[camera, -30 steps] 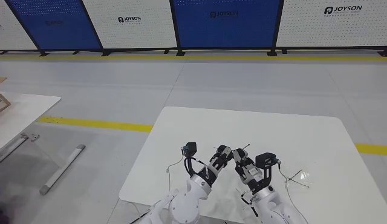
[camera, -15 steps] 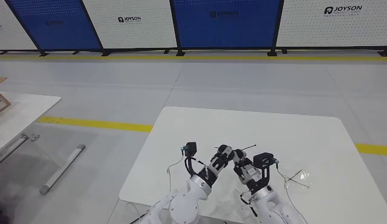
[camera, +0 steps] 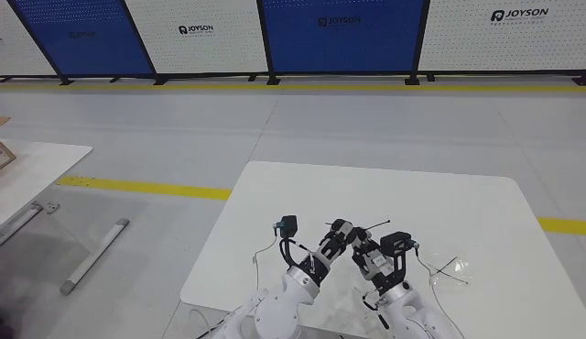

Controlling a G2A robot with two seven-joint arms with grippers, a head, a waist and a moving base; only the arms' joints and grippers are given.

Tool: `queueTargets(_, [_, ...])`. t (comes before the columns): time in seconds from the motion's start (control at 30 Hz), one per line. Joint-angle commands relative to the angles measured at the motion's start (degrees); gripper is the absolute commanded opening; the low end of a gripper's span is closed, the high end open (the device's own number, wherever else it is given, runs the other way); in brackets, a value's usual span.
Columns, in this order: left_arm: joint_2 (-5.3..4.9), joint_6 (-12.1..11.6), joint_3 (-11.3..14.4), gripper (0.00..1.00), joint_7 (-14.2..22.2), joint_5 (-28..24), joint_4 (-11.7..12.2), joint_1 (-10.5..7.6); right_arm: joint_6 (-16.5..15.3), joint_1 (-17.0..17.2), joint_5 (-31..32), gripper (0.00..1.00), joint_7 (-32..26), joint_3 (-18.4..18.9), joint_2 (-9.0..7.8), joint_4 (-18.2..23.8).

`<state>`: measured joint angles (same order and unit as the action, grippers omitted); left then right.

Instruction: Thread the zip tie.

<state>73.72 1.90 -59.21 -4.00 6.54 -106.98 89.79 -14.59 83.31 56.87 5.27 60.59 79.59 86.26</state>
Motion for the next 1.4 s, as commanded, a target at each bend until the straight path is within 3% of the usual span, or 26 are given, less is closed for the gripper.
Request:
queueTargets(0.0, [0.02,0.1,0.0,0.0,-0.2,0.1,0.0,0.03,-0.4,0.2,-0.5,0.0,0.3,0.1,-0.03,0.1])
queueTargets(0.07, [0.07,0.5,0.0,0.0,-0.6,0.2,0.2,-0.09,-0.9,0.4,-0.9,0.23,0.5,0.6,-0.15,0.2])
queueTargets(0.13, [0.11,0.8,0.1,0.0,-0.6,0.1,0.4,-0.21,-1.3,0.6,-1.0,0.35,0.4,1.0,-0.27,0.3])
queueTargets(0.17, [0.13,1.0,0.1,0.0,-0.6,0.1,0.5,-0.31,-1.6,0.7,-1.0,0.36,0.4,1.2,-0.36,0.3])
queueTargets(0.43, [0.3,1.4,0.6,0.0,-0.7,0.4,0.8,-0.73,-2.1,1.4,-0.9,0.34,0.7,1.9,-0.64,1.0])
queueTargets(0.57, [0.34,1.6,0.7,0.0,-0.8,0.9,1.0,-0.75,-2.0,1.6,-0.8,0.27,1.1,2.0,-0.71,1.5])
queueTargets(1.0, [0.45,1.6,0.7,0.0,-1.0,1.5,1.5,-0.77,-1.7,2.3,-0.8,0.25,1.7,2.4,-0.96,2.7])
queueTargets(1.37, [0.54,1.5,0.8,0.0,-1.2,2.0,2.0,-0.75,-1.1,2.0,-1.2,0.04,1.7,2.2,-0.99,2.6])
